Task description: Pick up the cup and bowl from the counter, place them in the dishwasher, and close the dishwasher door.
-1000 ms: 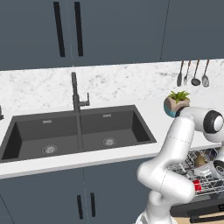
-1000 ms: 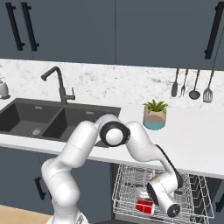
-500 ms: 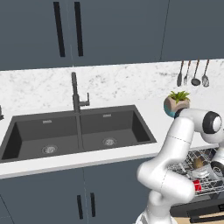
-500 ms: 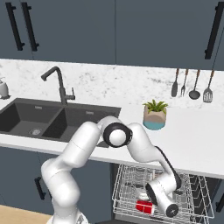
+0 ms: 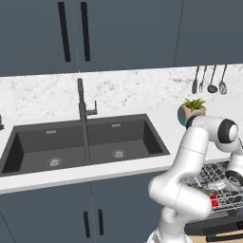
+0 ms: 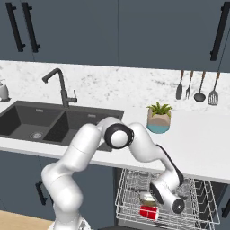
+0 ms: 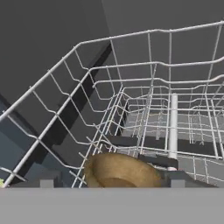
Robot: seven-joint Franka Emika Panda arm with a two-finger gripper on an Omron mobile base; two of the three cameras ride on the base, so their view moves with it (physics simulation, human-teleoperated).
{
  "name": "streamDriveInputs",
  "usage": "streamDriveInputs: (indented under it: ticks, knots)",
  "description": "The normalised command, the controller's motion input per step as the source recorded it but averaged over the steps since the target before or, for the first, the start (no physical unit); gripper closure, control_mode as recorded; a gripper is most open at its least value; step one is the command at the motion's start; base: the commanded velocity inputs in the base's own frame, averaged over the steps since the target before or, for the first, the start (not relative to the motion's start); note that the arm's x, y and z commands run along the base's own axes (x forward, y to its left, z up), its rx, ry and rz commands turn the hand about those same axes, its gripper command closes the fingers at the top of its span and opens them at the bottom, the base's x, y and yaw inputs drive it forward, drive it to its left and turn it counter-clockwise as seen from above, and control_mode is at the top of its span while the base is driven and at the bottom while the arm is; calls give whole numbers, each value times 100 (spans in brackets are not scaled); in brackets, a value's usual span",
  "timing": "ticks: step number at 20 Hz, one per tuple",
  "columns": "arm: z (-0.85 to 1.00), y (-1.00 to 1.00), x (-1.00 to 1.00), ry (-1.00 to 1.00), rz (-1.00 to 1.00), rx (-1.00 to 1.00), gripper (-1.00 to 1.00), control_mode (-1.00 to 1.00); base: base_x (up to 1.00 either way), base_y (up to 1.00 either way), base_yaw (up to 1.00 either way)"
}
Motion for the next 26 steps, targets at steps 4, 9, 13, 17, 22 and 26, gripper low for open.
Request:
streamDriveInputs:
  ticks: [4,9,13,17,22,26]
  knots:
    - [21,-42,-1,14,-2,0,-100,-100,0,0,0]
    - [51,-48,-47,7,-3,1,-100,-100,0,0,0]
    - [47,-26,-85,7,0,5,-100,-100,0,0,0]
    - [28,2,-95,6,1,-1,-100,-100,0,0,0]
    - [-37,23,-39,37,10,-5,-100,-100,0,0,0]
    - [0,16,-13,12,5,0,-100,-100,0,0,0]
